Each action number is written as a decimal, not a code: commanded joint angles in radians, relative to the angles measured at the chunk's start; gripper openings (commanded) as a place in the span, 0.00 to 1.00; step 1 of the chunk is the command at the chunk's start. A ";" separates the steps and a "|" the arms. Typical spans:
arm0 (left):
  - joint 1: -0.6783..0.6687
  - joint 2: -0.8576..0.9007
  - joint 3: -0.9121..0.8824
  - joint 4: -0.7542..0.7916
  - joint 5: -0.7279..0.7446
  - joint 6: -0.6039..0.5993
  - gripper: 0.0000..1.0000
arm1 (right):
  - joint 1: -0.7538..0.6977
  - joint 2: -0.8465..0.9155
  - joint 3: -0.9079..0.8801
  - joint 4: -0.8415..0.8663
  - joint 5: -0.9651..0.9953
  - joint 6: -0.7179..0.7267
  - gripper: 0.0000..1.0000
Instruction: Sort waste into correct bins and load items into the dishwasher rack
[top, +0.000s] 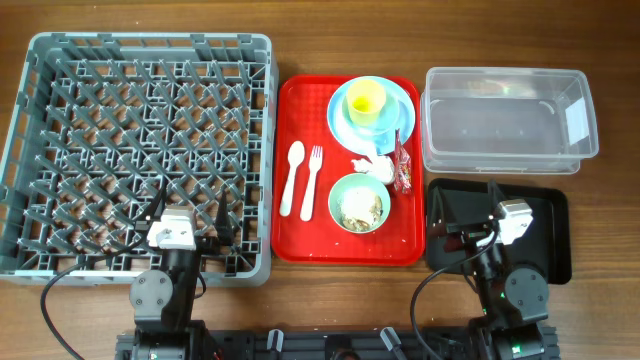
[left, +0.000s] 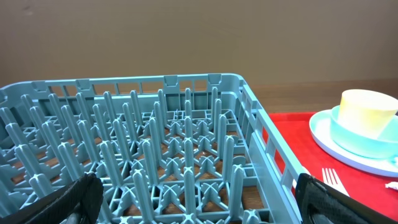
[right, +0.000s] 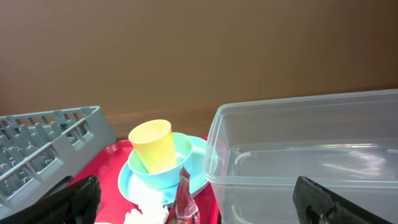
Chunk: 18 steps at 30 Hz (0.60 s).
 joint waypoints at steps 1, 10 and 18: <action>-0.005 -0.008 -0.008 -0.001 -0.010 0.015 1.00 | -0.005 -0.002 -0.001 0.006 -0.012 -0.002 1.00; -0.005 -0.008 -0.008 0.000 -0.010 0.015 1.00 | -0.005 -0.002 -0.001 0.006 -0.012 -0.002 1.00; -0.005 -0.008 -0.008 0.021 -0.019 0.020 1.00 | -0.005 -0.002 -0.001 0.006 -0.012 -0.002 1.00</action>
